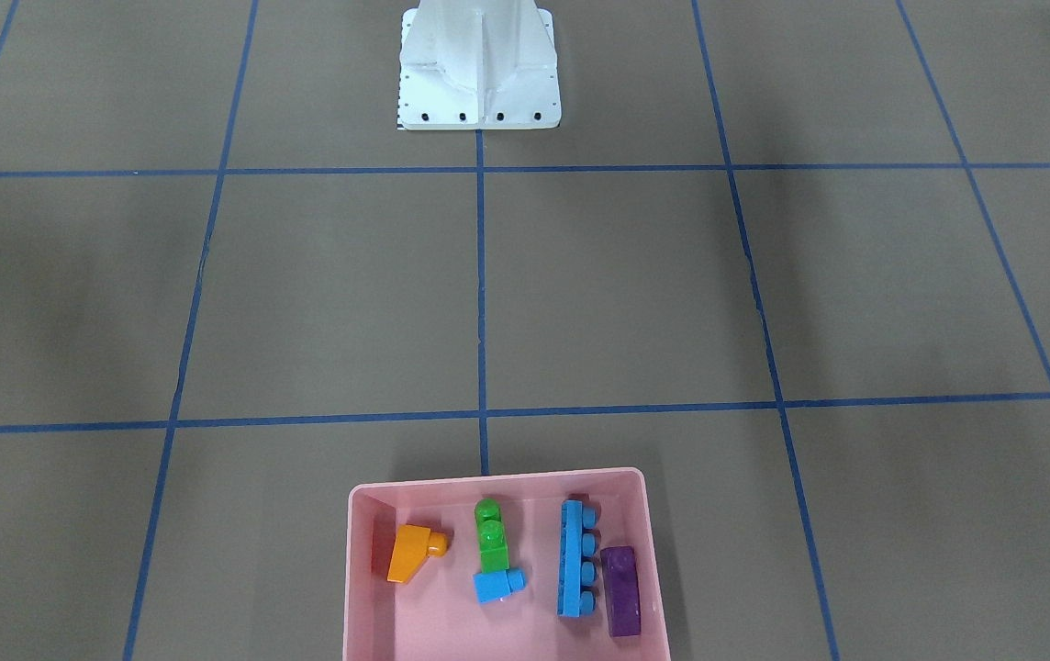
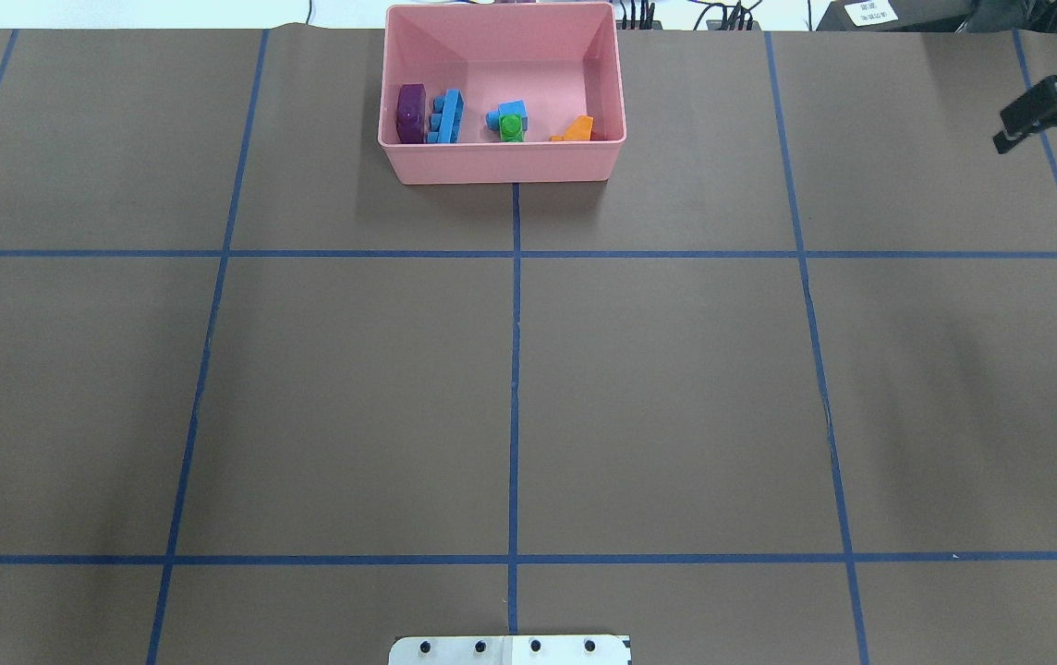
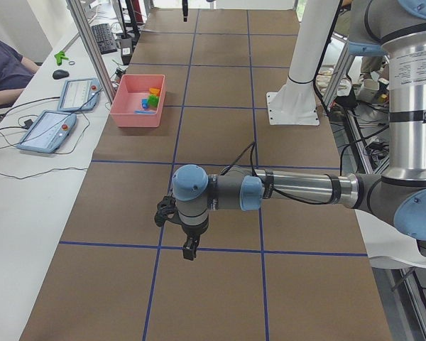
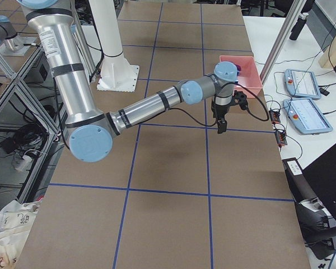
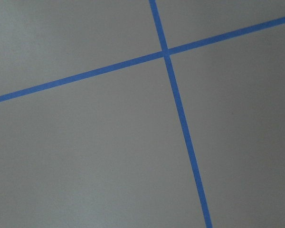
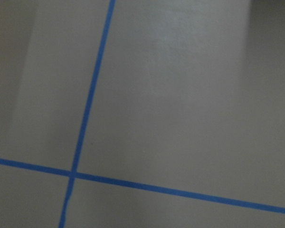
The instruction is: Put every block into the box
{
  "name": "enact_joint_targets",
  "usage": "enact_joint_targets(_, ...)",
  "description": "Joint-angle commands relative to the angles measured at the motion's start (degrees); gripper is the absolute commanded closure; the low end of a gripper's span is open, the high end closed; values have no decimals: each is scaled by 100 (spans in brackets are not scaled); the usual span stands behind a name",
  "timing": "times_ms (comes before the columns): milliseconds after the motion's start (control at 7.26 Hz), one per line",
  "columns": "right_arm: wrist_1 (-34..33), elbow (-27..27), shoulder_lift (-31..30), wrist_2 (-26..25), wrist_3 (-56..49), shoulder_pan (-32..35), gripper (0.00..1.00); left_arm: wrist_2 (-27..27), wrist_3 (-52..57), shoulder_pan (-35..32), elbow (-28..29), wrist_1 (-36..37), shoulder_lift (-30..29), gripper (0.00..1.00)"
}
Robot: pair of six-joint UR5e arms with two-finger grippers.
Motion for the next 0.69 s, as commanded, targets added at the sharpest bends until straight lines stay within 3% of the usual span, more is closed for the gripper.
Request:
enact_joint_targets(0, 106, 837, -1785, 22, -1044, 457, 0, -19, -116, -14, -15, -35, -5, 0)
enact_joint_targets(276, 414, 887, -2863, 12, -1232, 1133, 0, -20, -116, -14, -15, -35, -5, 0)
enact_joint_targets(551, 274, 747, -3095, -136, -1258, 1416, 0, -28, -108, -14, -15, -44, 12, 0)
